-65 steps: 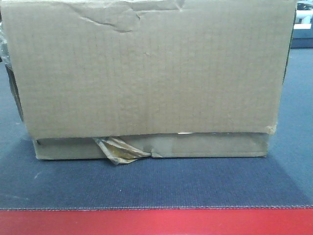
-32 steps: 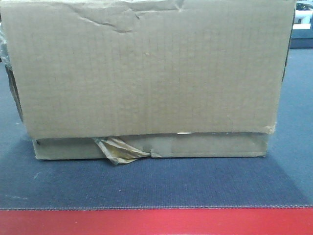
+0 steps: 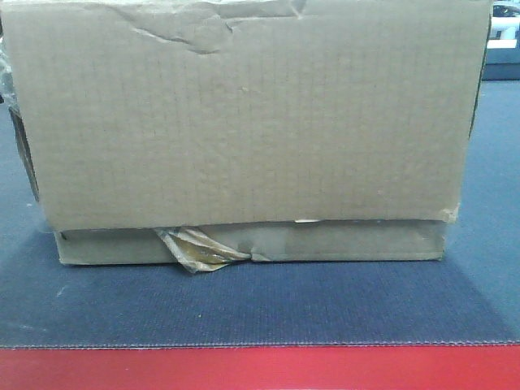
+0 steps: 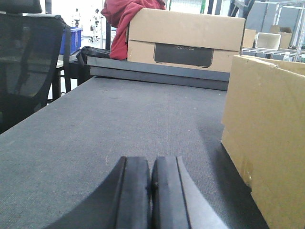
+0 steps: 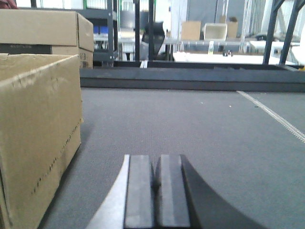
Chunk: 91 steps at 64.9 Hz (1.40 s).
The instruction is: Grab carton from right shelf to conveyor
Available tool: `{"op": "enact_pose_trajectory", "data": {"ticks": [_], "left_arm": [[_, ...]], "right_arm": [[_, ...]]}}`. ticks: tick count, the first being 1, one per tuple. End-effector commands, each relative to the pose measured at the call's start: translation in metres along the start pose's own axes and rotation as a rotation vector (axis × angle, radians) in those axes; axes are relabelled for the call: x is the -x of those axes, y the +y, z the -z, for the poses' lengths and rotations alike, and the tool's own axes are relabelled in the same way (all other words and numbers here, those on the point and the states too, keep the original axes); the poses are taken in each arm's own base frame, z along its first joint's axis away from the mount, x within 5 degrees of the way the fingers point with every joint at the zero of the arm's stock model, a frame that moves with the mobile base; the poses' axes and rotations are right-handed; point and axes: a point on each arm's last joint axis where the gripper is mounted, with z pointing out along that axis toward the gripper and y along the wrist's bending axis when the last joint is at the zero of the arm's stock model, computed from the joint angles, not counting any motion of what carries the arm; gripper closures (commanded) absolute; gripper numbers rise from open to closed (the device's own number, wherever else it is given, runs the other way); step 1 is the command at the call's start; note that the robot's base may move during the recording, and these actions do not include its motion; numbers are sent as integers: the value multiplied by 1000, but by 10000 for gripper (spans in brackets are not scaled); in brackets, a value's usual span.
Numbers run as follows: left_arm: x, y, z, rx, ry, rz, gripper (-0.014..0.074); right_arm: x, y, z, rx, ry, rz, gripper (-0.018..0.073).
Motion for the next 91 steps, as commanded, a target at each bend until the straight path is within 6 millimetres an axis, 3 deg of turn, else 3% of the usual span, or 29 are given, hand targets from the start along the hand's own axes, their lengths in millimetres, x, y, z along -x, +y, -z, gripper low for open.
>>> {"op": "enact_pose_trajectory", "data": {"ticks": [1,91], "left_arm": [[2,0,0,0,-22,1,592],[2,0,0,0,-22,1,592]], "right_arm": [[-2,-1,2,-13,-66,-2,640],[-5,-1,1,-9,-29,-2,640]]}}
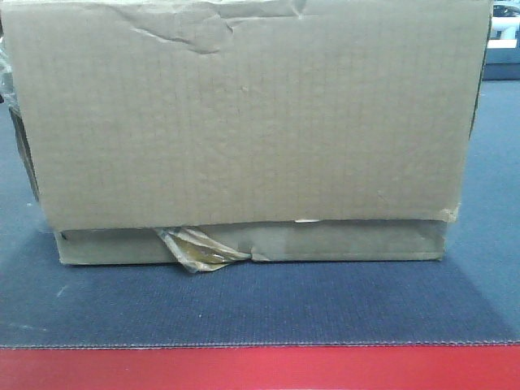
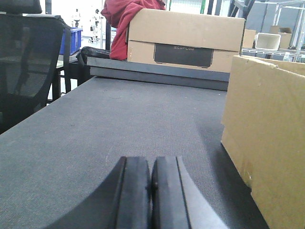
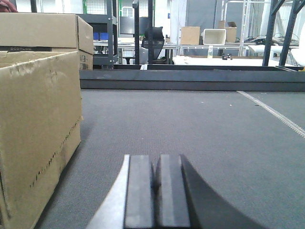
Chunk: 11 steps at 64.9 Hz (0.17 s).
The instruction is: Grab carton from right shelf to conveyor
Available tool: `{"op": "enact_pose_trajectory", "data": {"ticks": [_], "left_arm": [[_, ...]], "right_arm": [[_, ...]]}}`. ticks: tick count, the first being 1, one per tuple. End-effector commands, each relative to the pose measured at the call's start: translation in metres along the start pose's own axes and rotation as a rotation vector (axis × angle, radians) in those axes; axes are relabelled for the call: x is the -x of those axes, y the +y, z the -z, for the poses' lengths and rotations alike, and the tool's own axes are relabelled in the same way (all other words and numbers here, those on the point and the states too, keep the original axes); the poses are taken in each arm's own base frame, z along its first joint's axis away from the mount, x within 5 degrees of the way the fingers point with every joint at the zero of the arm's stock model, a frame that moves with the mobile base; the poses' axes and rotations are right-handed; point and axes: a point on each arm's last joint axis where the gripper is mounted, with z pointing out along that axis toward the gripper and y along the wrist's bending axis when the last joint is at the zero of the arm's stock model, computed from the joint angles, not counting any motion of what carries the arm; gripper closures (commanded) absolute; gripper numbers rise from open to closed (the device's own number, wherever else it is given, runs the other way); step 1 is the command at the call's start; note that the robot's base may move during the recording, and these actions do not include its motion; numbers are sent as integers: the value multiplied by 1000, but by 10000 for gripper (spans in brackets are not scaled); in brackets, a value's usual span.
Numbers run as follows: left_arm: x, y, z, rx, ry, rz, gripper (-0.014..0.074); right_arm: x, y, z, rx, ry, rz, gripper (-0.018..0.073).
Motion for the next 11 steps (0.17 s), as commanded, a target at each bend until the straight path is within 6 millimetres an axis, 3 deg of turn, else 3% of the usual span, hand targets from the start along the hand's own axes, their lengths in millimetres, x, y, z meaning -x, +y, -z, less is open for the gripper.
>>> {"op": "enact_pose_trajectory", "data": {"ticks": [1,11], "left_arm": [[3,0,1,0,-22,1,592],[3,0,1,0,-22,1,592]], "right_arm": [[2,0,0,-8,-22,7,640],[2,0,0,-8,-22,7,640]]}}
